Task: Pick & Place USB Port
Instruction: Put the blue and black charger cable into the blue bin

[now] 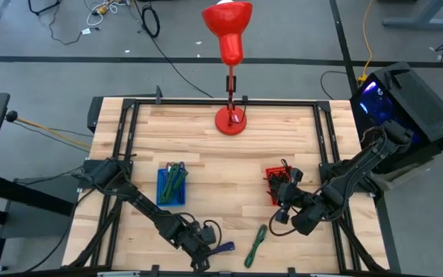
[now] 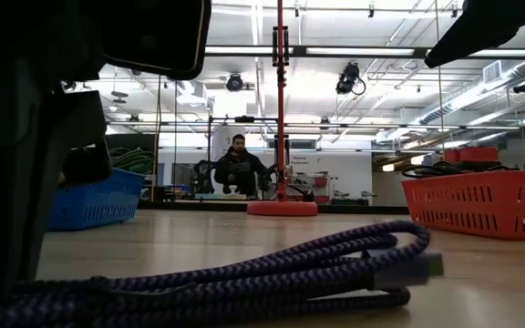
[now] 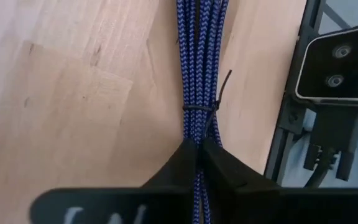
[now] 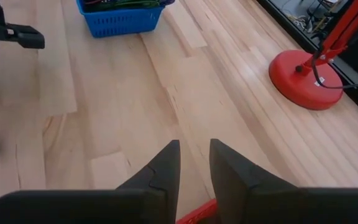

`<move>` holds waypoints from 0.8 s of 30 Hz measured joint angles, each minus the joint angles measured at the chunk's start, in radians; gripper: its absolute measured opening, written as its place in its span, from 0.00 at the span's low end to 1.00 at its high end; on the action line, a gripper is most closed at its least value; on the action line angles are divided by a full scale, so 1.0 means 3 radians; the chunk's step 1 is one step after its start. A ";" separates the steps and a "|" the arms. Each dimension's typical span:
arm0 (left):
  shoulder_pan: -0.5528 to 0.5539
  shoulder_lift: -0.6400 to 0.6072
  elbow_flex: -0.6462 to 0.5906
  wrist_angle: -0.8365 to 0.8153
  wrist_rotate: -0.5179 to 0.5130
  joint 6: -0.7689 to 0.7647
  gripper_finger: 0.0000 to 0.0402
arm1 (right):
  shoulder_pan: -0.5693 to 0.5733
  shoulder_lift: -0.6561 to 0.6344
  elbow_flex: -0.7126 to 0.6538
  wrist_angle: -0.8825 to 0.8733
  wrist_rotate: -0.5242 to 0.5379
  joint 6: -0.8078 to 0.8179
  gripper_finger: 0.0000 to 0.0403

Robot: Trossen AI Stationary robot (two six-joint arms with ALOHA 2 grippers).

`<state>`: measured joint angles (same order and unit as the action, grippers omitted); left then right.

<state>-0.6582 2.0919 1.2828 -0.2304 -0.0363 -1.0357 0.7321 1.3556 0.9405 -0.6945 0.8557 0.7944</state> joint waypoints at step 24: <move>0.0023 -0.0402 0.1291 -0.1983 -0.1162 0.0416 0.01 | 0.0000 0.0000 0.0000 -0.0014 -0.0001 -0.0003 0.22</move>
<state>-0.6512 1.9712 1.6701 -0.8253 -0.3849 -0.9108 0.7322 1.3556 0.9405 -0.6987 0.8555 0.7937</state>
